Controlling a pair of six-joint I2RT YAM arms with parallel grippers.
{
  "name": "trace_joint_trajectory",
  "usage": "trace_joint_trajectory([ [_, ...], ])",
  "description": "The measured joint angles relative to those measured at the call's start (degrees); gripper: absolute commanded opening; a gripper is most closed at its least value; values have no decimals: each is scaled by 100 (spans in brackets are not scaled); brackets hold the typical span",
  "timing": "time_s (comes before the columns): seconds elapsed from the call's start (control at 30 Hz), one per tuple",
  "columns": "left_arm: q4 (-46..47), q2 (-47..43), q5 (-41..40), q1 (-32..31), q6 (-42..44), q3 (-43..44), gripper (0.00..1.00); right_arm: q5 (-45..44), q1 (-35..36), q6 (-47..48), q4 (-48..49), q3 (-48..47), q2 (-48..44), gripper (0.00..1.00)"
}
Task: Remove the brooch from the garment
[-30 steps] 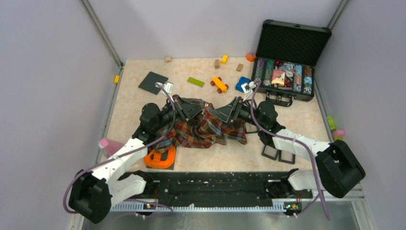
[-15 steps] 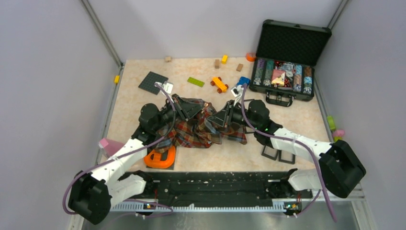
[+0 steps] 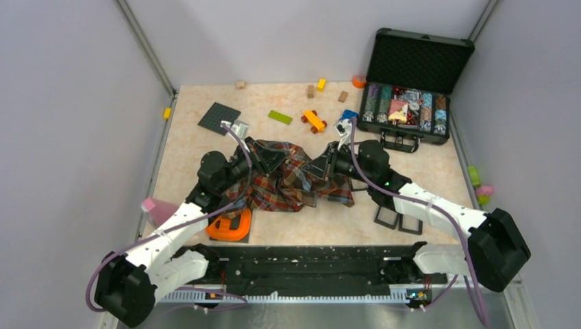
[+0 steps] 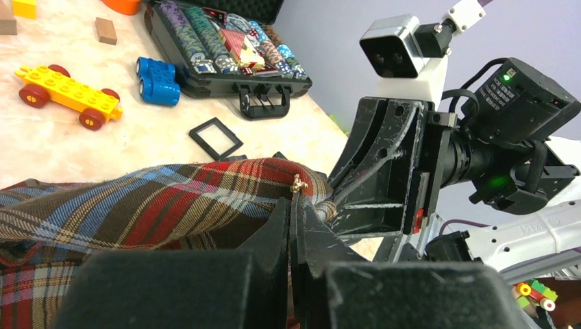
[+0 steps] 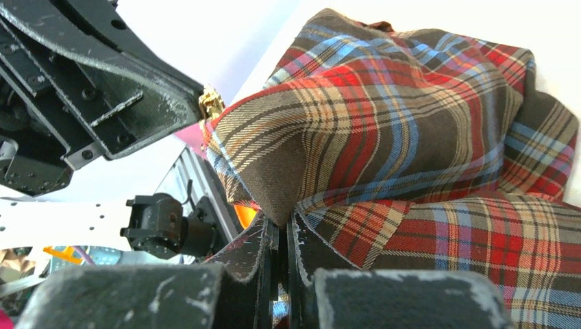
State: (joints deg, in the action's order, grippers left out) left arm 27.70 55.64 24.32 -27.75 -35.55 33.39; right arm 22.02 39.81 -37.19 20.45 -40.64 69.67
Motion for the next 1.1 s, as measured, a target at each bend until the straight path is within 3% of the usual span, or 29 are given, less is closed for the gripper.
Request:
trace_joint_trajectory([
  [0.73, -592, 24, 2, -57, 146, 81, 0, 44, -317, 271, -787, -308, -203, 0],
  [0.77, -581, 28, 0, -57, 133, 90, 0, 98, -321, 267, -780, -308, -203, 3],
  [0.83, -509, 57, -9, -55, 81, 90, 0, 240, -326, 254, -748, -308, -190, 44],
  [0.9, -424, 103, -39, -42, 17, 92, 0, 356, -326, 190, -688, -308, -125, 71],
  [1.0, -345, 205, -57, -9, -96, 114, 0, 380, -326, 199, -662, -302, -59, 86],
  [1.1, -313, 284, 0, 0, -238, 133, 0, 341, -330, 216, -579, -299, -63, 86],
])
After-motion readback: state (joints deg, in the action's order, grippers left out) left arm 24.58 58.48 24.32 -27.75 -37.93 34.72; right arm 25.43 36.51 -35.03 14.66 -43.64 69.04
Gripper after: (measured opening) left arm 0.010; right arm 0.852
